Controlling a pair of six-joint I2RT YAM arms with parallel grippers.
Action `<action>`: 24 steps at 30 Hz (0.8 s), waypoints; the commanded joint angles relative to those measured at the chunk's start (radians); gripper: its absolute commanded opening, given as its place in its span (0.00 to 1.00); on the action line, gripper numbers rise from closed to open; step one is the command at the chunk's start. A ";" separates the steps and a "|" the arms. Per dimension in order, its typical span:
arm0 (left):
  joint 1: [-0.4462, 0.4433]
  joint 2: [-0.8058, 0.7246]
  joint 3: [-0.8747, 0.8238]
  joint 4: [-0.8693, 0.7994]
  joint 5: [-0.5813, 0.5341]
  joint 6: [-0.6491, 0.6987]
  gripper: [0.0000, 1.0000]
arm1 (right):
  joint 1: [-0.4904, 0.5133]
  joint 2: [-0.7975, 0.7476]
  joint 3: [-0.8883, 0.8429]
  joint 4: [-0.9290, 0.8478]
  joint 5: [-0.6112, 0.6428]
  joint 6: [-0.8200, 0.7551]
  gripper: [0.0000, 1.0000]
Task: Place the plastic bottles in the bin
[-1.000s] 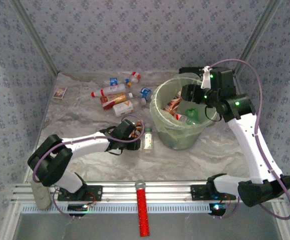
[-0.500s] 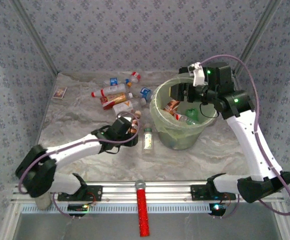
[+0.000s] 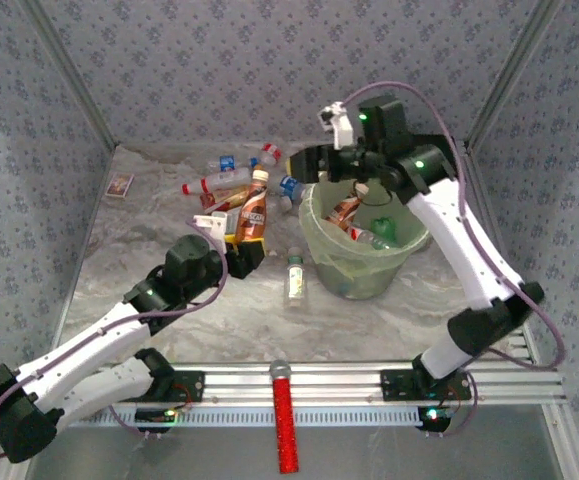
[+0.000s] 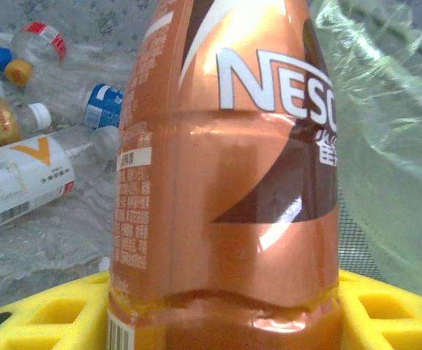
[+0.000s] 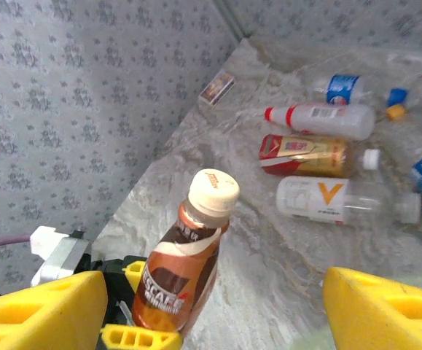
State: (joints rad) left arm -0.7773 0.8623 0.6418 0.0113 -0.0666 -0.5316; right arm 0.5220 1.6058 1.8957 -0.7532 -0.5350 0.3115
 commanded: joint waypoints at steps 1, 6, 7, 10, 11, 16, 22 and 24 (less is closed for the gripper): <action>0.011 -0.018 -0.010 0.122 0.057 0.013 0.05 | 0.039 0.066 0.058 0.003 -0.085 0.022 0.79; 0.016 0.008 0.008 0.130 0.080 0.022 0.02 | 0.053 0.149 0.064 0.070 -0.192 0.066 0.76; 0.019 0.011 0.013 0.132 0.083 0.024 0.02 | 0.058 0.158 0.065 0.073 -0.193 0.069 0.76; 0.021 0.021 0.022 0.138 0.087 0.030 0.02 | 0.068 0.185 0.065 0.069 -0.189 0.071 0.75; 0.024 0.026 0.027 0.135 0.087 0.031 0.01 | 0.073 0.190 0.063 0.065 -0.176 0.071 0.75; 0.030 0.053 0.042 0.144 0.095 0.038 0.01 | 0.082 0.211 0.060 0.074 -0.167 0.066 0.57; 0.033 0.077 0.060 0.139 0.102 0.042 0.01 | 0.080 0.220 0.071 0.074 -0.167 0.066 0.34; 0.036 0.079 0.061 0.141 0.104 0.042 0.03 | 0.076 0.218 0.071 0.074 -0.164 0.064 0.30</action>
State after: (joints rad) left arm -0.7460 0.9375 0.6533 0.1154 0.0113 -0.5129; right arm 0.5900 1.8141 1.9343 -0.6819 -0.6708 0.3809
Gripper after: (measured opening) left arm 0.563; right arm 0.343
